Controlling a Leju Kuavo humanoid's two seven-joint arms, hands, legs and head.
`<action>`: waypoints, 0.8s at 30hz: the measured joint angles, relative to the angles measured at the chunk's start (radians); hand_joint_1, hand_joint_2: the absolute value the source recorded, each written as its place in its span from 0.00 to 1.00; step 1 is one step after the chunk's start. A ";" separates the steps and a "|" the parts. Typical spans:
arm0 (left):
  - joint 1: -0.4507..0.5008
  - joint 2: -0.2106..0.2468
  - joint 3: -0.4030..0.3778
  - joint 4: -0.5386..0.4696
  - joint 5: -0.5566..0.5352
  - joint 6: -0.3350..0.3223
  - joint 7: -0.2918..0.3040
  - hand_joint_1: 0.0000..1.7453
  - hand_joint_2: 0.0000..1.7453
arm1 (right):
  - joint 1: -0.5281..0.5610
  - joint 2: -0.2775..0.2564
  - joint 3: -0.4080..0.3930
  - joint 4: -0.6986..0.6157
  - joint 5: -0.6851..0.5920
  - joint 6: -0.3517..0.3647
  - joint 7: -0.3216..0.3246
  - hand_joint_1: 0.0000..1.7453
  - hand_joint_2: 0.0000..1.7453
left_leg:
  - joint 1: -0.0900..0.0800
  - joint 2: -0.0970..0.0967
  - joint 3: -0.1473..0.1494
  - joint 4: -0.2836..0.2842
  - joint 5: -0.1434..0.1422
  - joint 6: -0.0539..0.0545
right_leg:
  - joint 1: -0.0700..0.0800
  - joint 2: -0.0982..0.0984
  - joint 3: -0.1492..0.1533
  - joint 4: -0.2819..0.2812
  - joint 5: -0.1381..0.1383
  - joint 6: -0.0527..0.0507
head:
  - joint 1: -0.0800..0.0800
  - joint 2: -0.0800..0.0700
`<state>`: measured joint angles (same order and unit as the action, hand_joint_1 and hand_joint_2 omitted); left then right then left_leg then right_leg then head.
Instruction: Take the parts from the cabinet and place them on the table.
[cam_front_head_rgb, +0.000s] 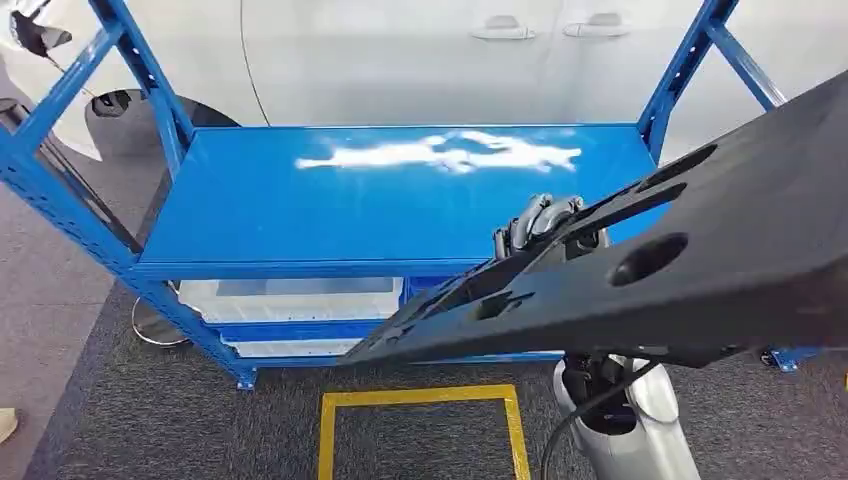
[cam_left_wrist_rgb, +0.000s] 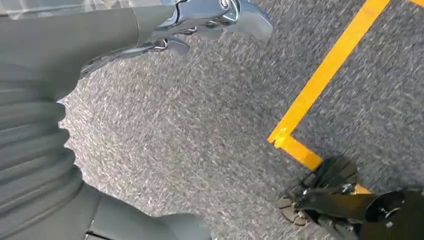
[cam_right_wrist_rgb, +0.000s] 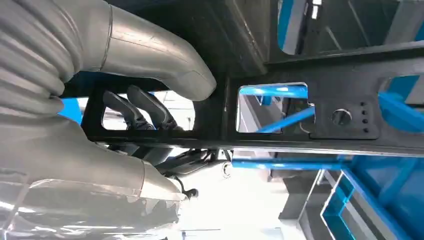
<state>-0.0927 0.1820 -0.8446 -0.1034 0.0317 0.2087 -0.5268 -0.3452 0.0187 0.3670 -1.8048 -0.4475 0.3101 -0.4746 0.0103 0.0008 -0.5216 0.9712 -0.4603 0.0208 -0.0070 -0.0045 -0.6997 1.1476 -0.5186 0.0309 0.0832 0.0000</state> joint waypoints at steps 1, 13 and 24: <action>0.000 0.000 -0.003 0.000 0.000 0.000 0.000 0.00 1.00 | 0.001 -0.002 0.002 0.003 0.001 0.005 -0.002 1.00 1.00 | -0.001 0.000 -0.014 0.003 0.010 0.000 | 0.000 0.000 -0.021 0.081 -0.045 0.002 | 0.000 0.000; 0.003 -0.007 -0.004 0.000 0.000 0.008 0.001 0.00 1.00 | -0.012 -0.009 0.012 0.016 0.003 0.020 -0.008 1.00 1.00 | -0.005 -0.004 -0.105 0.026 0.063 -0.032 | 0.011 -0.010 0.190 -0.193 0.062 -0.052 | -0.005 0.000; 0.001 -0.004 0.003 0.000 -0.012 0.023 -0.005 0.00 1.00 | -0.025 -0.009 0.013 0.034 -0.013 0.032 0.031 1.00 1.00 | 0.013 -0.011 0.046 0.020 -0.071 -0.061 | -0.003 -0.010 0.036 -0.135 0.149 -0.019 | -0.008 0.000</action>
<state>-0.0915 0.1778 -0.8415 -0.1030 0.0198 0.2316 -0.5322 -0.3702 0.0095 0.3803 -1.7708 -0.4608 0.3422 -0.4437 0.0234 -0.0103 -0.4755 0.9917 -0.5316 -0.0400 -0.0104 -0.0146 -0.6640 1.0122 -0.3698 0.0118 0.0748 0.0000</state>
